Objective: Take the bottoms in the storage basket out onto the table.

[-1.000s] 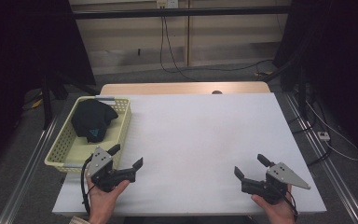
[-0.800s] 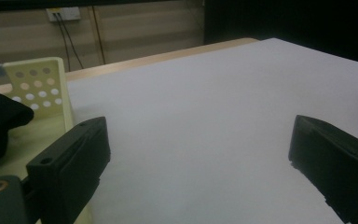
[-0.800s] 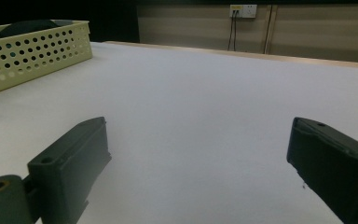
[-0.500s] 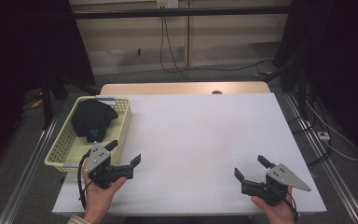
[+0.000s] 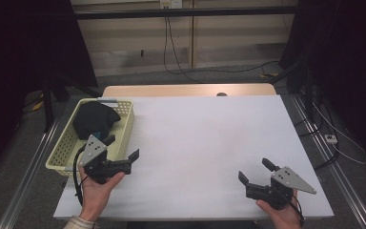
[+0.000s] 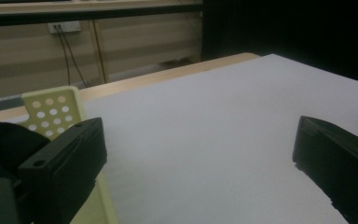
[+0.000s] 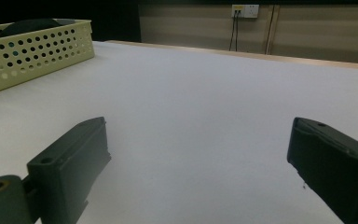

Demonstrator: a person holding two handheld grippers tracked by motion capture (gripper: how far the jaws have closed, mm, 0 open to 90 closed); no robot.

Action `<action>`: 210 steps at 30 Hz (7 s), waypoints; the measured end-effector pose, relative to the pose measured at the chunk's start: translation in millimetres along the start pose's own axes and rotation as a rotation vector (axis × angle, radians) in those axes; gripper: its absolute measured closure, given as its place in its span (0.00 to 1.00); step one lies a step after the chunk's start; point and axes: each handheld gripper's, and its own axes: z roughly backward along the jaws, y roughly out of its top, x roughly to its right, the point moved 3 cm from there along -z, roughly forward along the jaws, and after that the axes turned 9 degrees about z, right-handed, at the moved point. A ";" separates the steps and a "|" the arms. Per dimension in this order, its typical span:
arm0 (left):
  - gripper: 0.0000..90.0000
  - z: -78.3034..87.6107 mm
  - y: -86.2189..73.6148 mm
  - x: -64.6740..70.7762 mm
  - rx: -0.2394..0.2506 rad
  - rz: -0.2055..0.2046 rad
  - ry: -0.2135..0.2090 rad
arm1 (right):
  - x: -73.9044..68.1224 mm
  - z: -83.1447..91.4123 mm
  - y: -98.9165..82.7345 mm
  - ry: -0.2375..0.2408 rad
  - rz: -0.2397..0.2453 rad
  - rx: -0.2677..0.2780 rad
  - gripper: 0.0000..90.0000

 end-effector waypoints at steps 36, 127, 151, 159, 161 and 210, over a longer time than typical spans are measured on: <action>0.07 -26.9 57.7 -54.7 -0.036 0.009 0.190 | 3.1 -1.7 -2.7 0.015 -0.018 -0.008 0.06; 0.47 -113.2 -7.1 -190.8 -0.668 0.039 0.522 | -9.2 -5.6 -0.1 0.064 0.013 -0.027 0.06; 0.82 -82.9 13.9 -189.6 -0.504 0.202 0.460 | -8.3 -7.3 -1.0 0.061 0.002 -0.037 0.06; 0.82 -70.5 22.5 -187.0 -0.423 0.200 0.431 | -8.6 -8.4 -1.2 0.064 0.004 -0.040 0.06; 0.82 -68.9 24.3 -184.3 -0.411 0.175 0.430 | -8.5 -8.5 -1.2 0.063 0.003 -0.041 0.06; 0.81 -29.7 49.9 -147.6 0.002 0.115 0.299 | -9.3 -7.9 -0.9 0.062 -0.003 -0.039 0.06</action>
